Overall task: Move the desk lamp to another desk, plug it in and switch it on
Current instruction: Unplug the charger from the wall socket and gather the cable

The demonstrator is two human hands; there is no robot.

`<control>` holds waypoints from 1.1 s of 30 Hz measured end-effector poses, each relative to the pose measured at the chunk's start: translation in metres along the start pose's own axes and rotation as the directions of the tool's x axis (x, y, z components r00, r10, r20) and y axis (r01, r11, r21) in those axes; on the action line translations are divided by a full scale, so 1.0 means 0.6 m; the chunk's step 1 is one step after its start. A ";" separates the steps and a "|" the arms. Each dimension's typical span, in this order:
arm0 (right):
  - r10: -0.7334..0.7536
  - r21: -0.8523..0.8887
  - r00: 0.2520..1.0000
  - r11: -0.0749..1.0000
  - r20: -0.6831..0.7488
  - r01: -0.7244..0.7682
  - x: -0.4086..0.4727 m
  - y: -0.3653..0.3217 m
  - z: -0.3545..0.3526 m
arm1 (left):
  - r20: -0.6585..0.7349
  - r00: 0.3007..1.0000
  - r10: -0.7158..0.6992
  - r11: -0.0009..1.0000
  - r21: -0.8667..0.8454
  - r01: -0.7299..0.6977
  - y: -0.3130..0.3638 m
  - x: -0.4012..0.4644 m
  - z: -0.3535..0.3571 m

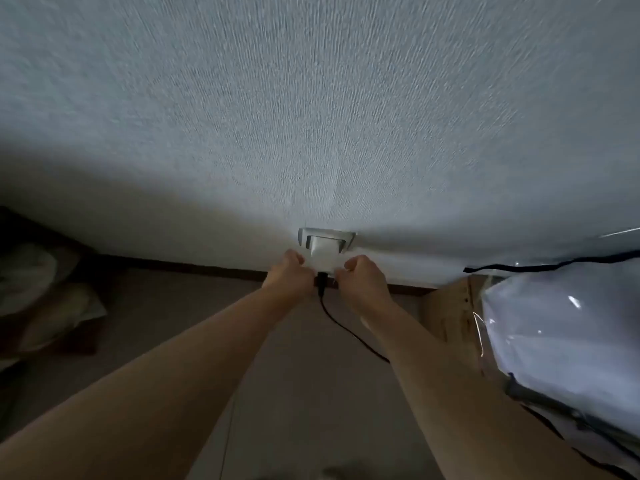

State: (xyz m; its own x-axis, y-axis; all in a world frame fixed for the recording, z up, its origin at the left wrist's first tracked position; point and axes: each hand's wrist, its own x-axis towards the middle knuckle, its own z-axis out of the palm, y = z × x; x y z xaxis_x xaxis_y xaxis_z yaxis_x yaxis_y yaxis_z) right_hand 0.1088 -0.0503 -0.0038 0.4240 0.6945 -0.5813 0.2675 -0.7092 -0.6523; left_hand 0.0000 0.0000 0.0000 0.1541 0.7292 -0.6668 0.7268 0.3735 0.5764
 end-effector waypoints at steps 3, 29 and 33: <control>0.038 0.095 0.999 0.995 0.009 -0.039 0.032 0.000 0.016 | -0.006 1.000 0.010 0.999 -0.039 -0.010 0.001 0.033 0.016; 0.010 0.204 0.999 0.979 0.043 -0.018 -0.050 -0.025 -0.002 | 0.029 1.000 -0.007 0.995 -0.102 0.010 0.021 -0.046 0.017; -0.047 0.250 0.995 0.968 0.089 0.023 -0.118 -0.072 -0.054 | 0.009 0.999 0.037 0.994 -0.107 -0.035 0.080 -0.117 -0.030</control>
State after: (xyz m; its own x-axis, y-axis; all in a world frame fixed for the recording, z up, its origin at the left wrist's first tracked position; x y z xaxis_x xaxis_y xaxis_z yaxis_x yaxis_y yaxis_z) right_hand 0.0956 -0.0728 0.0811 0.3326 0.7349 -0.5909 0.0525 -0.6401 -0.7665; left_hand 0.0120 -0.0231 0.0827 0.1863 0.7374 -0.6493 0.6447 0.4069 0.6471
